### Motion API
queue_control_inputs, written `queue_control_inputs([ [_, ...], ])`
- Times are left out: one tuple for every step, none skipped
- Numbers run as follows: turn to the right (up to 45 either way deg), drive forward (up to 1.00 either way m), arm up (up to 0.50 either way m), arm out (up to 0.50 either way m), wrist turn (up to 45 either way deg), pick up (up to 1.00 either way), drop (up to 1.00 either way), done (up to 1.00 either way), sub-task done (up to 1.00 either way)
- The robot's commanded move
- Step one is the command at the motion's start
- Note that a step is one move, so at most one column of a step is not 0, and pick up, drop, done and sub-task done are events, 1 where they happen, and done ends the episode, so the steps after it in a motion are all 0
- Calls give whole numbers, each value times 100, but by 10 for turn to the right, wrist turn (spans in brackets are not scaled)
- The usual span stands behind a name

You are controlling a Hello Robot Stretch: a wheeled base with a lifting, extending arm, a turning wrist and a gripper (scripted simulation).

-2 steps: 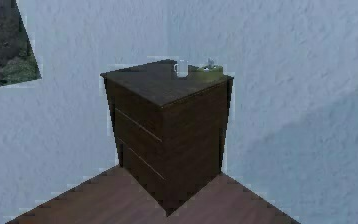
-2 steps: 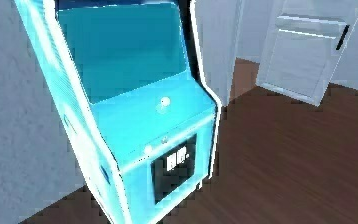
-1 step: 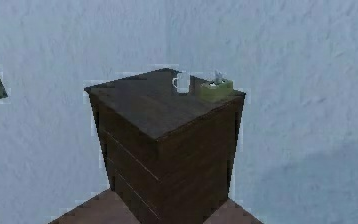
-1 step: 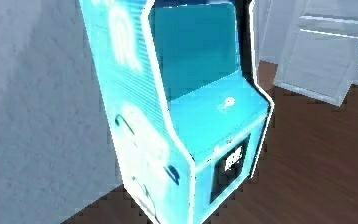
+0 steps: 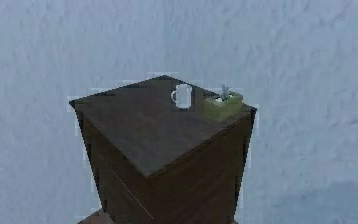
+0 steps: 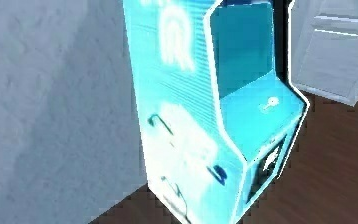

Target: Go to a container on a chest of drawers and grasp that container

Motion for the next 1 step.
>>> queue_control_inputs([
  [-450, 0, 0, 0, 0, 0, 0, 0, 0],
])
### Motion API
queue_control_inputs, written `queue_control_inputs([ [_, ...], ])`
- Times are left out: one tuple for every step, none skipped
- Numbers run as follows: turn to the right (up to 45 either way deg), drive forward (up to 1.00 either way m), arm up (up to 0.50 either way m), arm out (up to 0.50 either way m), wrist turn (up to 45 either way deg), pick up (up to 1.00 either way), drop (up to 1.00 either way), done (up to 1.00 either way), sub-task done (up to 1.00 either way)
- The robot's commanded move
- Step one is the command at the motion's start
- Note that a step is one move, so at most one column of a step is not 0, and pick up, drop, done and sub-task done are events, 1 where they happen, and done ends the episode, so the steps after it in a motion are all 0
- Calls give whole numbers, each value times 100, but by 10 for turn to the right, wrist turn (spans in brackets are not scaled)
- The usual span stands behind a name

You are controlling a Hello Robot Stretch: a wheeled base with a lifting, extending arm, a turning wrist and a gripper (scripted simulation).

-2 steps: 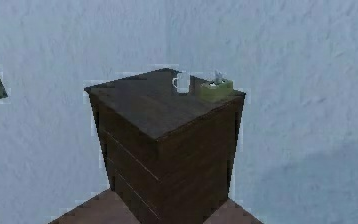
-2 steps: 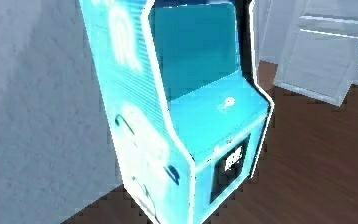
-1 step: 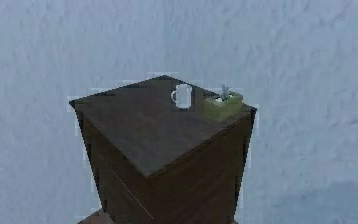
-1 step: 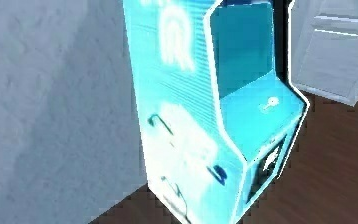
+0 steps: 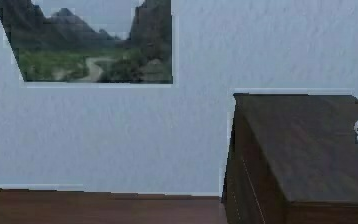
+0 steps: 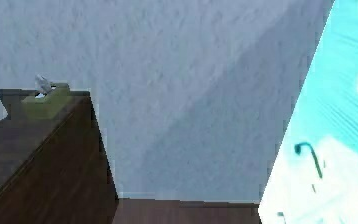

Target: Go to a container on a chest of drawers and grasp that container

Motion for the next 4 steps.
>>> queue_control_inputs([
  [-390, 0, 0, 0, 0, 0, 0, 0, 0],
  [450, 0, 0, 0, 0, 0, 0, 0, 0],
  [450, 0, 0, 0, 0, 0, 0, 0, 0],
  [240, 0, 0, 0, 0, 0, 0, 0, 0],
])
